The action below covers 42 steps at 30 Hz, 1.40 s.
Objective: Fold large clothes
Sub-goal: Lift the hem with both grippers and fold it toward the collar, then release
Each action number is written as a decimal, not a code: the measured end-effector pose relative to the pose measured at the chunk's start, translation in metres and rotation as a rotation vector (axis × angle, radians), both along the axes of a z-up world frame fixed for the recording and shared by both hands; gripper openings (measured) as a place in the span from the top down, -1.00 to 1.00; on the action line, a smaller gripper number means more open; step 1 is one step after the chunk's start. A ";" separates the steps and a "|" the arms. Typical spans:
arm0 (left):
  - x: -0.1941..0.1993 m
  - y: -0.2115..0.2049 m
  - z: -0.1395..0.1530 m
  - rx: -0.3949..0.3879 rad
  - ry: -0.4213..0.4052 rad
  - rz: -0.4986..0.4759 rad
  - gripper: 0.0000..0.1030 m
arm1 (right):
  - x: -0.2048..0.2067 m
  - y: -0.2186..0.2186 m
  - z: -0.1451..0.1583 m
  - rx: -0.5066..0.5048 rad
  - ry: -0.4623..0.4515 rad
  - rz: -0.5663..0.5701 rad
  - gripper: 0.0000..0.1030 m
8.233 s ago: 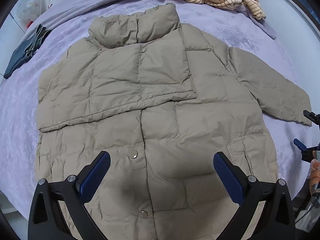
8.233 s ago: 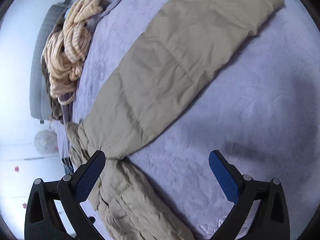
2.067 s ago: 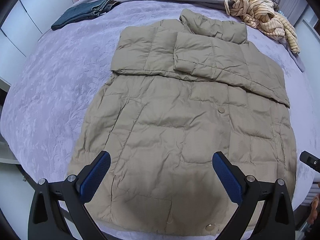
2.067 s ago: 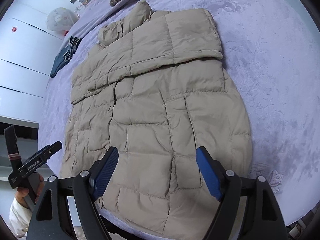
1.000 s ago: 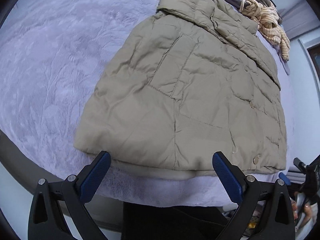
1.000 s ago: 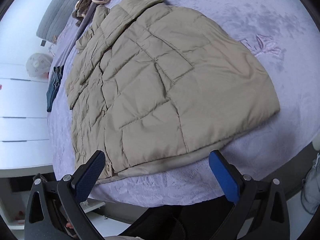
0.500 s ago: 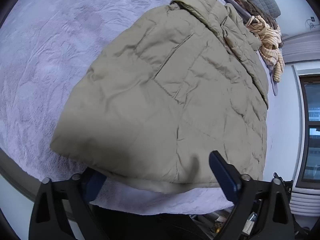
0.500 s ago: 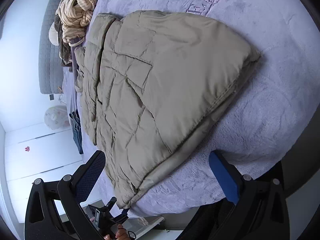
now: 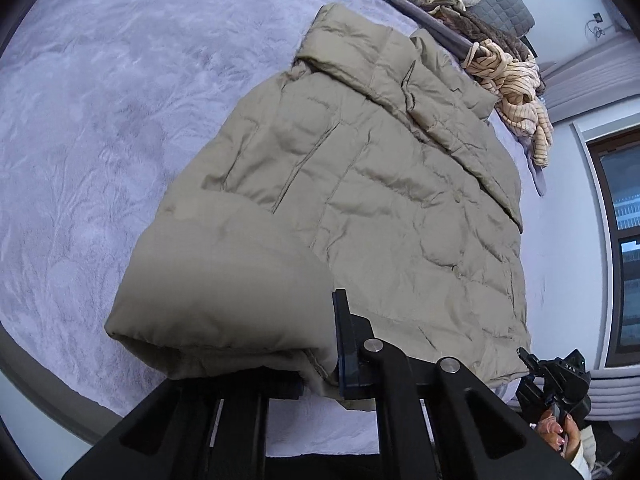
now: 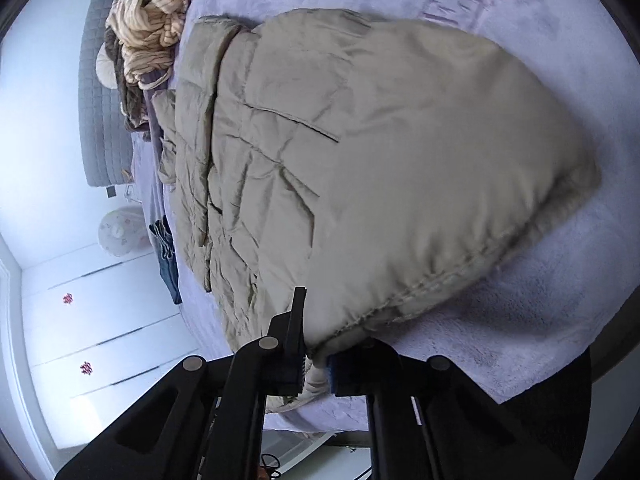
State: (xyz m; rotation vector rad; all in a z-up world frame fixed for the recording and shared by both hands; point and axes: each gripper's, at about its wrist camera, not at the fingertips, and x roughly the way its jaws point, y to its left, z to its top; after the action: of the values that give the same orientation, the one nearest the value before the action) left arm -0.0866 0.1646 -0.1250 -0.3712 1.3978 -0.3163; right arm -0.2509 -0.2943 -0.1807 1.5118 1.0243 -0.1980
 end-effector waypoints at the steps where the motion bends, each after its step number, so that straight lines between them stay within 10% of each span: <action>1: 0.005 -0.002 0.007 0.003 -0.014 -0.007 0.77 | 0.009 -0.002 0.009 -0.028 -0.011 0.030 0.84; 20: 0.219 -0.101 0.147 0.107 -0.407 0.021 0.77 | 0.268 -0.082 0.178 -0.516 -0.265 0.417 0.86; 42: 0.383 -0.168 -0.049 0.345 -0.173 -0.034 0.76 | 0.433 -0.116 0.000 -0.451 -0.040 0.372 0.86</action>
State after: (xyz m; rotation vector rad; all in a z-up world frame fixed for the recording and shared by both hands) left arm 0.2967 -0.0030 -0.1739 -0.0350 1.2606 -0.1270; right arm 0.1817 -0.4100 -0.1804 0.8996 1.1210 -0.1226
